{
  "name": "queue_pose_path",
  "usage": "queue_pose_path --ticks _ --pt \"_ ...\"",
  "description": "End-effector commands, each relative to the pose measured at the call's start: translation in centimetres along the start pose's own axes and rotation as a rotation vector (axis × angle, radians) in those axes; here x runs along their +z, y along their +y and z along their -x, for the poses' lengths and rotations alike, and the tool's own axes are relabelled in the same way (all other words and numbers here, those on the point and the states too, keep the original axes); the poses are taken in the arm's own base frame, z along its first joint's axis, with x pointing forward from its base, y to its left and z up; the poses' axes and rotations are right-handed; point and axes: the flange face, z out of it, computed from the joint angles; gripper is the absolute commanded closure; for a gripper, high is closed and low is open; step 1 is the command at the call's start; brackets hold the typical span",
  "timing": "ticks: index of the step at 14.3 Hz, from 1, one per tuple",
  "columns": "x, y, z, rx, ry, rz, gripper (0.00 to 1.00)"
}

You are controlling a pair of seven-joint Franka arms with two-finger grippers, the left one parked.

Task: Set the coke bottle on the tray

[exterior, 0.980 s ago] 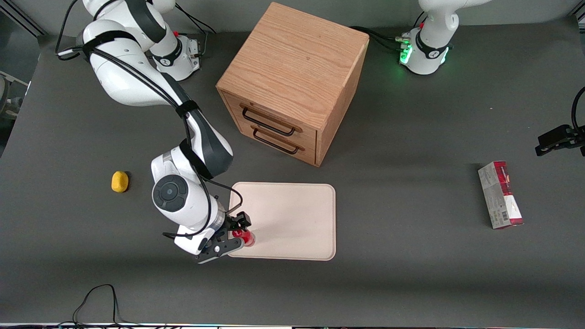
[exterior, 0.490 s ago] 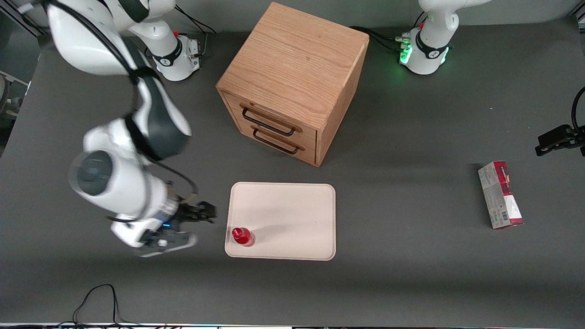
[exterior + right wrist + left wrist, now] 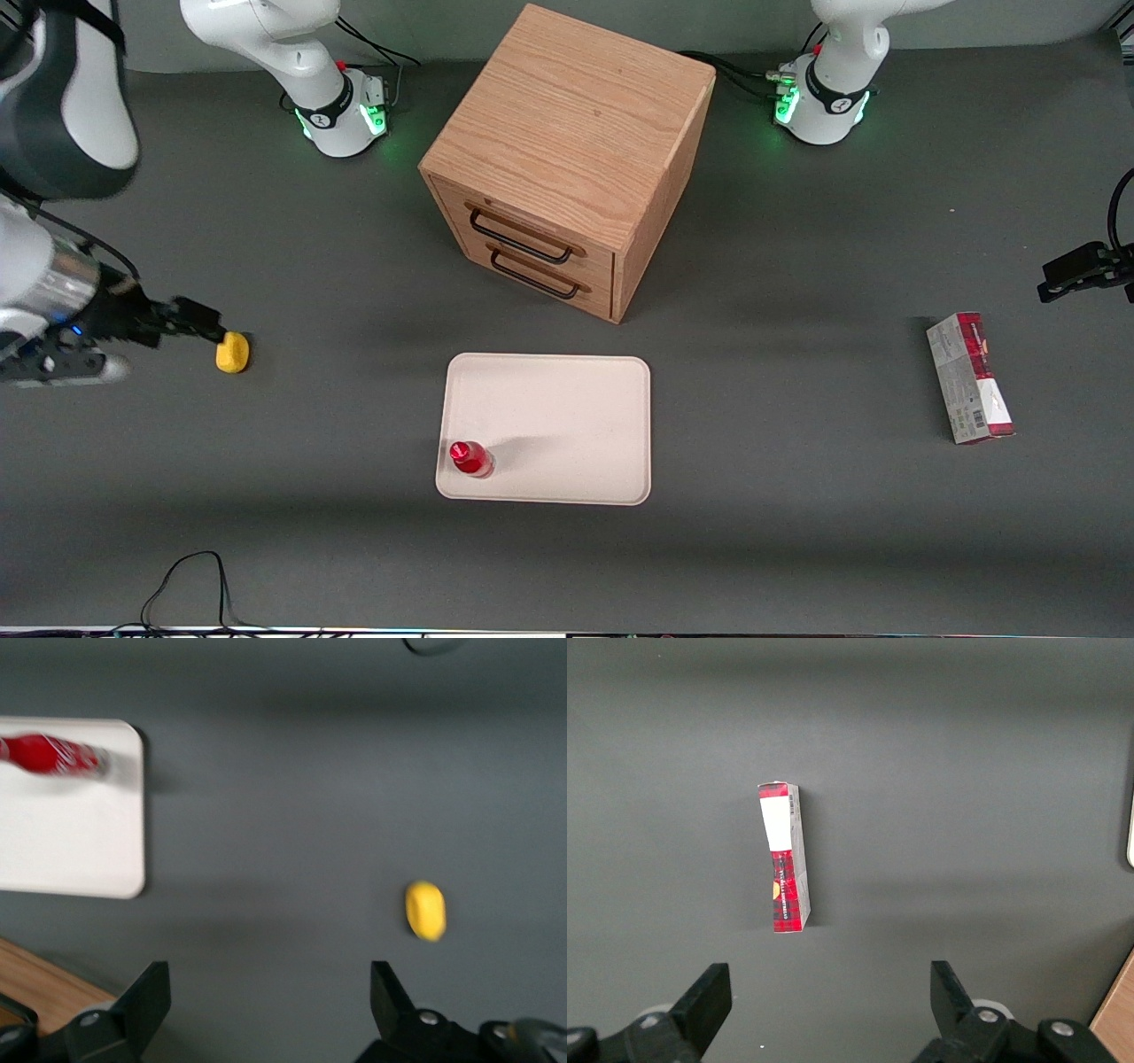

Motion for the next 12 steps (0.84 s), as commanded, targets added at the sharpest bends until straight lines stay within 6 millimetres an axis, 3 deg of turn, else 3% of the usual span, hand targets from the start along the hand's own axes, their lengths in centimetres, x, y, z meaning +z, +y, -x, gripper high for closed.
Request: queue_pose_path --ticks 1,4,6,12 --pt "-0.8 0.8 6.8 -0.029 0.007 0.024 0.00" --pt "-2.3 1.1 8.8 -0.030 0.007 0.015 0.00" --pt "-3.6 0.3 8.6 -0.016 0.019 0.020 0.00" --pt "-4.3 0.3 7.5 -0.001 0.024 0.019 0.00"
